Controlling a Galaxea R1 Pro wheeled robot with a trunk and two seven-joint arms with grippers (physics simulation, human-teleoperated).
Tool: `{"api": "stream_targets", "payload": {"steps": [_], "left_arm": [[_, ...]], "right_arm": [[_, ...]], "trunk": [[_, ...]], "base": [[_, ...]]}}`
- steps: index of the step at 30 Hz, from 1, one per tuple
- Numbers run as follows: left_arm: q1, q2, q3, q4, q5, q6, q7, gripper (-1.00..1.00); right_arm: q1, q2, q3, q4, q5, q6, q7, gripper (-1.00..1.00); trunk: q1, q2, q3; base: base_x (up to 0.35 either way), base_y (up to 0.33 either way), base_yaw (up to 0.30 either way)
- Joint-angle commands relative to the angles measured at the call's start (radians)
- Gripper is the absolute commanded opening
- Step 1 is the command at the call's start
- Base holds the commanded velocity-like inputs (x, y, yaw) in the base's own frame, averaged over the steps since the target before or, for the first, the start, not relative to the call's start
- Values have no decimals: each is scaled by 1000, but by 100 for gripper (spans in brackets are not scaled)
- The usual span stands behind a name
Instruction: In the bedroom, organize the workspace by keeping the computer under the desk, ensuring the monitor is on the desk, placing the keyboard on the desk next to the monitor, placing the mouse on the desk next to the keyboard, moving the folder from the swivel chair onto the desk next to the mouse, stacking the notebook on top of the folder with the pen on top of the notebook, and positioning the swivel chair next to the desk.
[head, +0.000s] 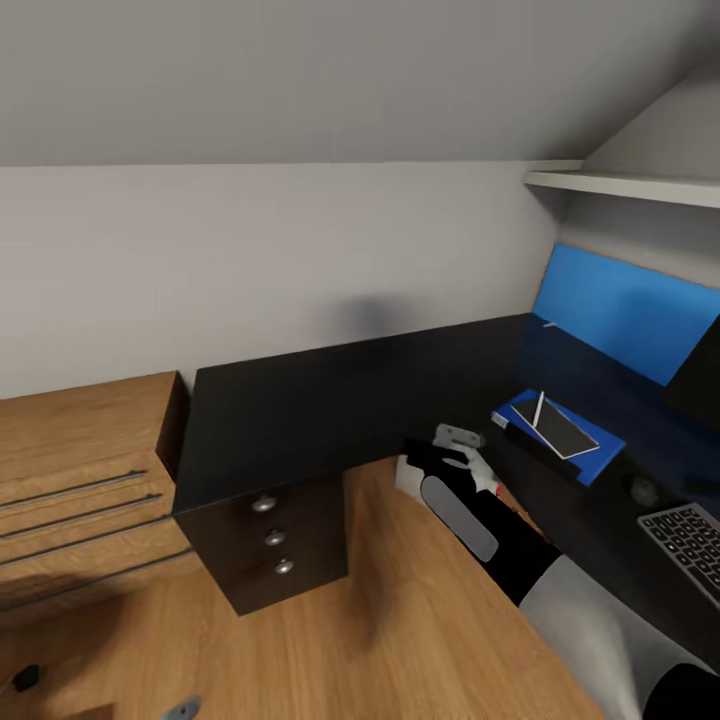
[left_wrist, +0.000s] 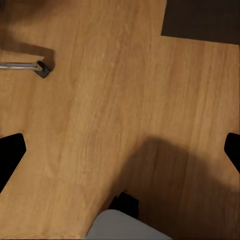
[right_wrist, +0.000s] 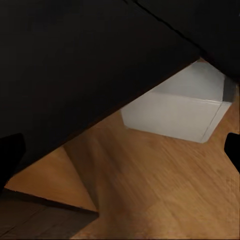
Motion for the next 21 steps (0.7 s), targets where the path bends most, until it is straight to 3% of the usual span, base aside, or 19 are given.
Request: {"api": "stream_targets", "payload": {"steps": [1, 9, 12, 16, 17, 18, 21], "left_arm": [[0, -1, 1, -2, 7, 4, 2, 100], [0, -1, 3, -9, 5, 0, 0, 100], [0, -1, 2, -9, 4, 1, 0, 100], [0, -3, -3, -6, 4, 3, 1, 100], [0, -4, -4, -6, 4, 4, 1, 100], [0, -4, -5, -4, 4, 6, 1, 100], [0, -5, -5, -4, 4, 4, 0, 100]], "right_arm": [[-1, 0, 3, -2, -3, 5, -7, 100], [2, 9, 5, 31, -2, -24, -8, 100], [42, 10, 39, 74, 0, -84, -8, 100], [124, 9, 198, 121, 21, -221, -16, 100], [135, 9, 223, 131, 25, -240, -19, 100], [165, 10, 299, 169, 36, -296, -32, 100], [198, 9, 417, 259, 46, -396, -59, 100]], "trunk": [[-1, -1, -1], [-1, -1, -1], [-8, 13, 6], [-24, 41, 22], [-27, 48, 26], [-27, 48, 27], [-27, 48, 32]], "base": [[-294, 49, 242], [-49, 8, 272], [-4, 1, 275], [-1, 0, 226], [0, 0, 177], [0, 0, 104], [0, 0, 57]]}}
